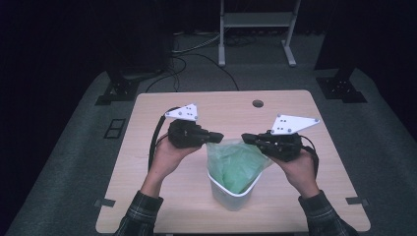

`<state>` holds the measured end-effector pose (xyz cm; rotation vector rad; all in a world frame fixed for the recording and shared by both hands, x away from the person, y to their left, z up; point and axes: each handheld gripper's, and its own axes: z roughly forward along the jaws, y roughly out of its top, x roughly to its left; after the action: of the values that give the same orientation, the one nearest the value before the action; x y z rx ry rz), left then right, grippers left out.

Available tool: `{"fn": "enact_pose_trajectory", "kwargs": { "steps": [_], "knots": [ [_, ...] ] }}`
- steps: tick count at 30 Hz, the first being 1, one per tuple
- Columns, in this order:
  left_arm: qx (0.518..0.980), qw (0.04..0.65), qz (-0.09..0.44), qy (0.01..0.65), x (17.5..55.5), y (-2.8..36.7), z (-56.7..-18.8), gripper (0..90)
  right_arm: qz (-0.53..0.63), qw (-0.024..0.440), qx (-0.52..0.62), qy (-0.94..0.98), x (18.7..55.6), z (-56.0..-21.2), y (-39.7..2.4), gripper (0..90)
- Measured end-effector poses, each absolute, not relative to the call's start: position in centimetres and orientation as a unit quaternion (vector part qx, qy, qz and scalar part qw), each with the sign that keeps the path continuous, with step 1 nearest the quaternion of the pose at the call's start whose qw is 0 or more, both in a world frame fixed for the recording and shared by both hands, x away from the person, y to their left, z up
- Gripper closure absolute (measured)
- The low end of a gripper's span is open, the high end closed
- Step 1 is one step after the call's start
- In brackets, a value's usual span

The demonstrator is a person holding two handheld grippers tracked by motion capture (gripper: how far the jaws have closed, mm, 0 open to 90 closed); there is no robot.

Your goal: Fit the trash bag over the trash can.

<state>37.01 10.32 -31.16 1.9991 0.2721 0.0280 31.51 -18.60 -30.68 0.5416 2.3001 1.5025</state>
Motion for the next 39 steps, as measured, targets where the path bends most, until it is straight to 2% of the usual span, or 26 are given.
{"fn": "enact_pose_trajectory", "kwargs": {
  "steps": [8, 12, 29, 34, 35, 36, 39],
  "knots": [
    [0.847, 0.512, 0.021, 0.141, 38.4, 10.1, -33.5, 90.0, 0.503, 0.152, 0.219, 0.822, 34.3, -32.9, -18.1, 90.0],
    [0.86, 0.489, 0.008, 0.149, 38.8, 9.4, -35.3, 90.0, 0.485, 0.134, 0.237, 0.831, 35.5, -34.9, -18.0, 90.0],
    [0.874, 0.458, -0.025, 0.162, 38.7, 8.9, -40.5, 90.0, 0.459, 0.098, 0.259, 0.844, 36.0, -39.4, -17.8, 90.0],
    [0.875, 0.456, -0.027, 0.162, 38.7, 9.0, -40.9, 89.9, 0.455, 0.095, 0.261, 0.846, 36.0, -40.0, -17.7, 90.0],
    [0.869, 0.465, -0.012, 0.169, 38.6, 9.4, -40.4, 89.1, 0.456, 0.106, 0.262, 0.844, 36.0, -39.9, -17.8, 83.9],
    [0.865, 0.47, -0.008, 0.174, 38.7, 9.8, -40.1, 83.1, 0.453, 0.113, 0.267, 0.843, 36.0, -39.7, -18.0, 80.8],
    [0.856, 0.484, -0.003, 0.183, 38.8, 10.7, -39.3, 76.2, 0.456, 0.12, 0.278, 0.837, 36.1, -39.2, -18.8, 76.7]
  ]
}}
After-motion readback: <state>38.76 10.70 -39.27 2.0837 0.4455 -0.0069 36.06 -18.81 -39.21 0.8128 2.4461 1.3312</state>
